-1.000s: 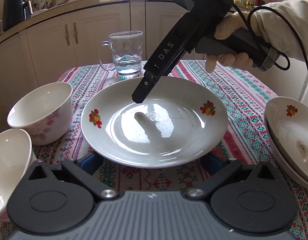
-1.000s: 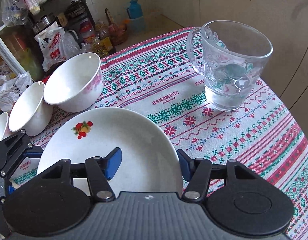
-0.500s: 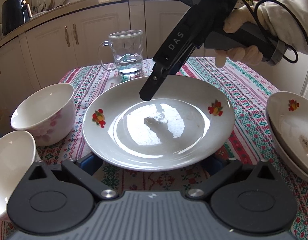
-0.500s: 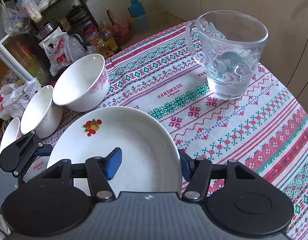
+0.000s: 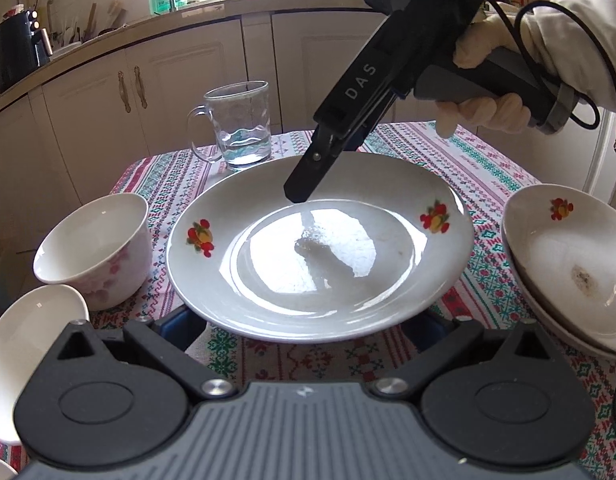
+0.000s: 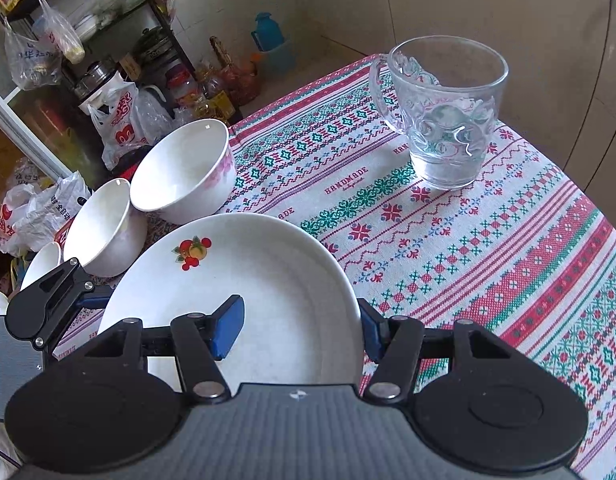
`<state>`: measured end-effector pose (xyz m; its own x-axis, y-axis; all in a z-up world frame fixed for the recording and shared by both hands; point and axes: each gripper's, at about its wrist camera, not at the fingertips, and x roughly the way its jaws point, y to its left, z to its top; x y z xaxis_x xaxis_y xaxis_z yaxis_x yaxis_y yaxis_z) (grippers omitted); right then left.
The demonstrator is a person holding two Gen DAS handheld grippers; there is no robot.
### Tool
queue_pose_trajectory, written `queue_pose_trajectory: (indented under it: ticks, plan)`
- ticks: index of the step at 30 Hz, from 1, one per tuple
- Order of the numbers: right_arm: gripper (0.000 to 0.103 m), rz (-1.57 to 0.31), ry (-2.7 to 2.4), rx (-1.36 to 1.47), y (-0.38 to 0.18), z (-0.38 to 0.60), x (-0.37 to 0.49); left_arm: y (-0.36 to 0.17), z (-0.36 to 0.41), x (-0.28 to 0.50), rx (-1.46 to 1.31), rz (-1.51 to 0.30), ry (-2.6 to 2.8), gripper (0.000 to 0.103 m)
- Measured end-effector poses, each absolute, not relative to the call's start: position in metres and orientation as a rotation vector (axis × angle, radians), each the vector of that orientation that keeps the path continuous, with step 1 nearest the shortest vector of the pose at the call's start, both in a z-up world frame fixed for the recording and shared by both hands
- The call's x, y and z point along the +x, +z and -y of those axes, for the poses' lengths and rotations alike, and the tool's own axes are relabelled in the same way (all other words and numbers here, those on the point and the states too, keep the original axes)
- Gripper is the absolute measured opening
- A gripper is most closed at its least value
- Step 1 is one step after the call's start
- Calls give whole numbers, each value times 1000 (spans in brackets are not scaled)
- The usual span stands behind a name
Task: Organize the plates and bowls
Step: 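Lift the flower plate with the right tool and carry it toward the plate stack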
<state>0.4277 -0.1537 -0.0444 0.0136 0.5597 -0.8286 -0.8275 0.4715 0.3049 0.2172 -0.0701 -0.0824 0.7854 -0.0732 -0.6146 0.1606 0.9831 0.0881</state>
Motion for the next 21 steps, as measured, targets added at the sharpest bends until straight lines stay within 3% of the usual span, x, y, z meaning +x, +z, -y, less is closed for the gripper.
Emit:
queue_pose_trajectory:
  ticks: [21]
  plan:
    - [65,-1011,976,-192,-1,228,364,-53,103,181,216,-607,-284,102]
